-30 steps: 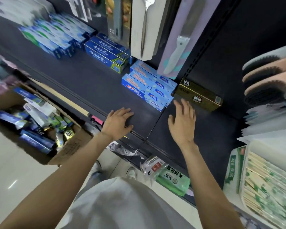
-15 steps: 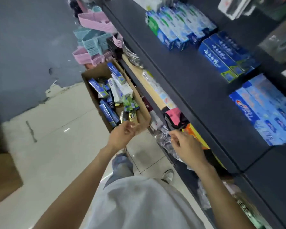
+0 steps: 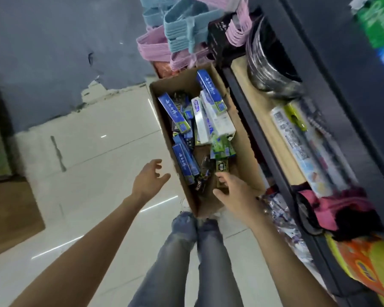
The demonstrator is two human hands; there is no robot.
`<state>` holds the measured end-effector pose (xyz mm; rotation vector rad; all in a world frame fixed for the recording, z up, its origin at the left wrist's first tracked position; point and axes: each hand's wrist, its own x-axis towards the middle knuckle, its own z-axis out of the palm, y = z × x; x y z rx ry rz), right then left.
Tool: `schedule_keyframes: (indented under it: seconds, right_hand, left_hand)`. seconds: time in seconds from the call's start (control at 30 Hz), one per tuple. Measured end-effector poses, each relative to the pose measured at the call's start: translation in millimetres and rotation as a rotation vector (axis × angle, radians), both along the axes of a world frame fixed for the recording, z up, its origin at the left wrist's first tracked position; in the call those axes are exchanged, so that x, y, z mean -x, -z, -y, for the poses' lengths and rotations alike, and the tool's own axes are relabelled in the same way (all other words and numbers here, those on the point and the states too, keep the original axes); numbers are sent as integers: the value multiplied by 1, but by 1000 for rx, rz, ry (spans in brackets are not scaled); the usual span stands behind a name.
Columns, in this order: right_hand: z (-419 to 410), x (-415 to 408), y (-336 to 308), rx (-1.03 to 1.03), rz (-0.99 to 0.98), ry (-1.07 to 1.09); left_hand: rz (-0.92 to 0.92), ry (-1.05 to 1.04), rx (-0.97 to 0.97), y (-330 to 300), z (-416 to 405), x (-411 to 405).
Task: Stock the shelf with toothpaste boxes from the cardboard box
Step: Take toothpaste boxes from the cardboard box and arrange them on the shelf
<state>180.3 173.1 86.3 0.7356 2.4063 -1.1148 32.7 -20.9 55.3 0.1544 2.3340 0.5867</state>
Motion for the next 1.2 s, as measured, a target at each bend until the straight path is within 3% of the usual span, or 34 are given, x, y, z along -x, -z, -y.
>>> schedule_keyframes:
  seconds: [0.23, 0.47, 0.67, 1.0, 1.2]
  right_hand:
    - [-6, 97, 166, -66, 52, -168]
    - [26, 151, 270, 21, 180, -184]
    - [12, 165, 292, 406, 259, -24]
    - [2, 158, 304, 620, 456, 25]
    - [3, 136, 265, 650, 359, 52]
  left_hand:
    - [-10, -117, -107, 108, -37, 54]
    - [-104, -150, -198, 143, -26, 58]
    - [-62, -131, -195, 146, -24, 65]
    - [-33, -136, -207, 148, -27, 66]
    - [-58, -134, -151, 140, -32, 64]
